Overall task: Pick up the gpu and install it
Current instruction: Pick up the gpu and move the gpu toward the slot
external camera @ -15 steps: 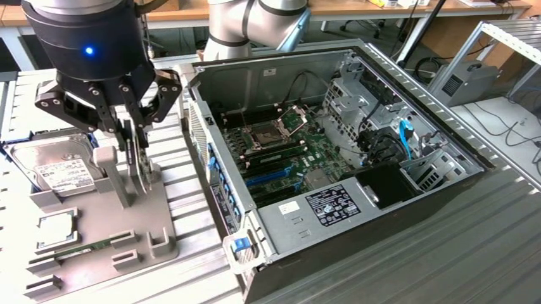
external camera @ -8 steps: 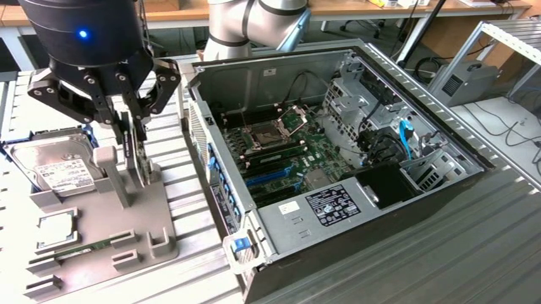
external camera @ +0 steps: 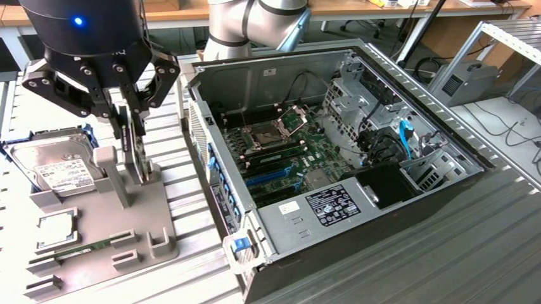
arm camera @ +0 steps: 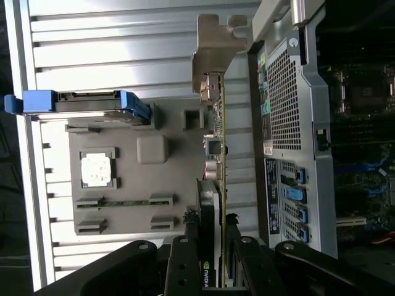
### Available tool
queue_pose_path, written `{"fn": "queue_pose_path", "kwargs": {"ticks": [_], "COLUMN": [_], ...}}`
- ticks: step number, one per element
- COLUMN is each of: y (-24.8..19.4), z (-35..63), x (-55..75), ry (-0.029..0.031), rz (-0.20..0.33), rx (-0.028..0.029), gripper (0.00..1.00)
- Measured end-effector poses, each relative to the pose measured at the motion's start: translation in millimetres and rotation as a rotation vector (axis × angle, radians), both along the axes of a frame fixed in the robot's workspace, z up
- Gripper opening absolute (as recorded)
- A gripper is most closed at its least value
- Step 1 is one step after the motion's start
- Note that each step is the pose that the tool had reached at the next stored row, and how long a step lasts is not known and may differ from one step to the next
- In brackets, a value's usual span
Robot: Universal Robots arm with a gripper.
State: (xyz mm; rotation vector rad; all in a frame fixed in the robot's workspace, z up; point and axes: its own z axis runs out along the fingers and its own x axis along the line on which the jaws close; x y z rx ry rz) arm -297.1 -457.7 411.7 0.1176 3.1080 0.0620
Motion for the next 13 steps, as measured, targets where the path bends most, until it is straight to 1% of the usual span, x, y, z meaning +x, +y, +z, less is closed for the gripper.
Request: {"fn": "queue_pose_path", "kwargs": {"ticks": [13], "y": [1.4], "z": [15.4], "x": [0.0], "ry": [-0.0009], "rz": [0.0], "rx": [0.0001], "gripper": [0.27]}}
